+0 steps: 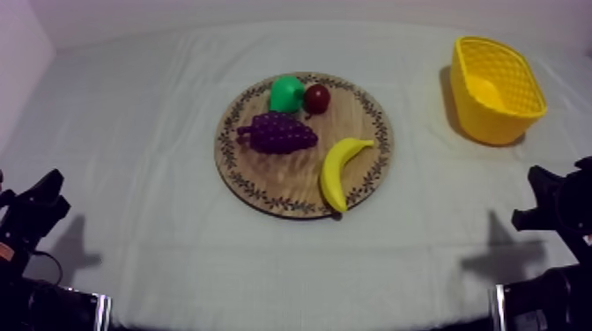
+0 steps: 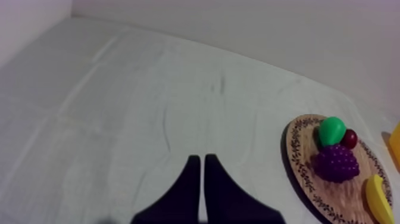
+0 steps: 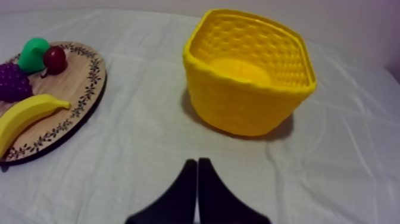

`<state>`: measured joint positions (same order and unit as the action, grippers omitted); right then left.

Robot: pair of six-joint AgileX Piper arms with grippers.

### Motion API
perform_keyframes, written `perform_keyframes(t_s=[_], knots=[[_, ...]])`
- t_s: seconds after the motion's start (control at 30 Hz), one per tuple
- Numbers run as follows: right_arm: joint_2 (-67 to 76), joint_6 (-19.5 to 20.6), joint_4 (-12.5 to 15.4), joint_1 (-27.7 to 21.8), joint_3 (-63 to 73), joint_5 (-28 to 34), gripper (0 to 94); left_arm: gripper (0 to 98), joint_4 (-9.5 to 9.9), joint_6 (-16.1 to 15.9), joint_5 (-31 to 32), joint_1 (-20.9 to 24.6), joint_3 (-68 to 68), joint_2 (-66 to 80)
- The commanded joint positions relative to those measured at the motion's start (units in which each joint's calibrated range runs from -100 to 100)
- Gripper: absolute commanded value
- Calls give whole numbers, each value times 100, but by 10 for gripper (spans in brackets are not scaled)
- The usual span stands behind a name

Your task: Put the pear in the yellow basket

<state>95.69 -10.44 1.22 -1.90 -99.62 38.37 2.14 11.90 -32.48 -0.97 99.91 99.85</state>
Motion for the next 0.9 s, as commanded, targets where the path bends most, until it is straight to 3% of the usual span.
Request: perform_keyframes(t_s=[0.0, 0.43, 0.67, 0.73, 0.87], knots=[[-1, 1, 2, -2, -5, -6, 2, 1, -1, 0, -2, -1, -2, -2], [-1, -8, 2, 33, -5, -6, 2, 1, -1, 0, -2, -1, -2, -2], [4, 115, -60, 462, 23, 110, 3, 1, -1, 0, -2, -1, -2, -2], [6, 343, -176, 625, 98, 221, 3, 1, -1, 1, -2, -1, -2, -2], [-144, 1183, -847, 1229, 348, 598, 4, 1, -1, 2, -2, -1, -2, -2]])
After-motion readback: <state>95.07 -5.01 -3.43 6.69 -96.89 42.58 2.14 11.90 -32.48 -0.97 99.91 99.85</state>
